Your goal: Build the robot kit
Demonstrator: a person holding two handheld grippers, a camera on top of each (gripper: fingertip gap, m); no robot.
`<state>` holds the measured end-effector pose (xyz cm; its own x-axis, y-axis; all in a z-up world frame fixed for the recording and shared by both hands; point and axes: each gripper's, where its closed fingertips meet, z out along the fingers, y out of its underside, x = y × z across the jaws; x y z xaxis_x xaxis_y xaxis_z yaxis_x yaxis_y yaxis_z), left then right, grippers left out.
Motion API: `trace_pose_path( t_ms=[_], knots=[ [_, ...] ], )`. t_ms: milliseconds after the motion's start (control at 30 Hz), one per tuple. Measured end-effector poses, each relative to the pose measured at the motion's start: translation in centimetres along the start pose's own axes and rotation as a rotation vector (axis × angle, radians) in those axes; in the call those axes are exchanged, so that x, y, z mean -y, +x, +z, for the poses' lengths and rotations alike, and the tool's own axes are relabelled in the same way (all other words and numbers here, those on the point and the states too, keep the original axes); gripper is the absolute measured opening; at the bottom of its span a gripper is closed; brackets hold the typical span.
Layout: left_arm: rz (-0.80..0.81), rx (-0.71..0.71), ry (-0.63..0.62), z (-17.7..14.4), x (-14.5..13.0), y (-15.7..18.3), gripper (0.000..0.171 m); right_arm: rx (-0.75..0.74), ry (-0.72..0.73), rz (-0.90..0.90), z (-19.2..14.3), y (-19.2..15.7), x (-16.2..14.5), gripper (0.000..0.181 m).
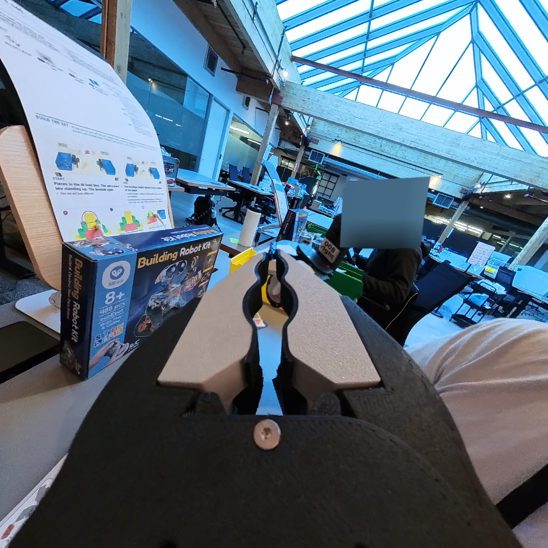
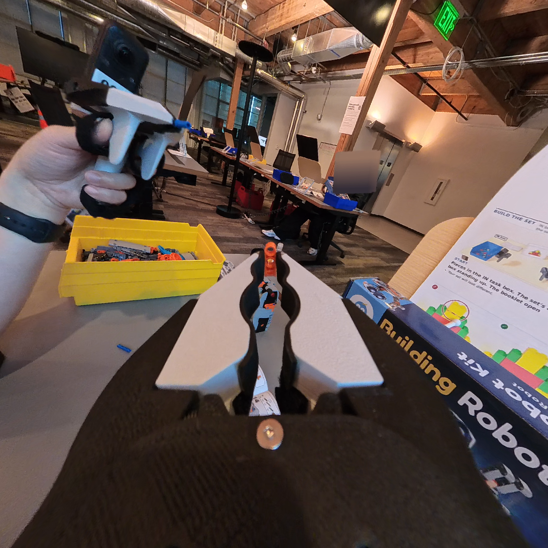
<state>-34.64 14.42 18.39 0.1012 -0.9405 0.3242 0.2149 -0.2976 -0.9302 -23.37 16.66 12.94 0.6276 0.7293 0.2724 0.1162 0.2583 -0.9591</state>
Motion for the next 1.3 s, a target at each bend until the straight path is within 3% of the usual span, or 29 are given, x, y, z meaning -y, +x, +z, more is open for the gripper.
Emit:
trace_pose_path(
  t_ms=[167, 300, 467, 600, 900, 1300],
  knots=[
    [0.023, 0.136, -0.086, 1.6, -1.9, -2.6, 0.002, 0.007, -0.052, 0.027, -0.7, 0.6, -1.2, 0.007],
    [0.037, 0.167, -0.149, 3.2, -3.3, -3.2, 0.002, 0.127, 0.010, 0.211, -1.5, -0.1, -0.7, 0.006],
    [-0.005, 0.038, -0.178, 5.7, -4.6, -1.4, 0.002, 0.393, 0.141, 0.410, -2.4, -2.2, 0.9, 0.006],
    [-0.081, -0.075, -0.192, 7.0, -5.6, 0.0, 0.002, 0.497, 0.128, 0.370, -2.4, -3.9, 0.3, 0.007],
    [-0.092, -0.156, -0.230, 8.6, -6.7, 1.6, 0.002, 0.535, 0.284, 0.452, -2.4, -3.2, 0.9, 0.006],
    [-0.107, -0.138, -0.277, 8.8, -7.7, 0.8, 0.002, 0.538, 0.286, 0.455, -2.2, -3.1, 0.6, 0.006]
  ],
)
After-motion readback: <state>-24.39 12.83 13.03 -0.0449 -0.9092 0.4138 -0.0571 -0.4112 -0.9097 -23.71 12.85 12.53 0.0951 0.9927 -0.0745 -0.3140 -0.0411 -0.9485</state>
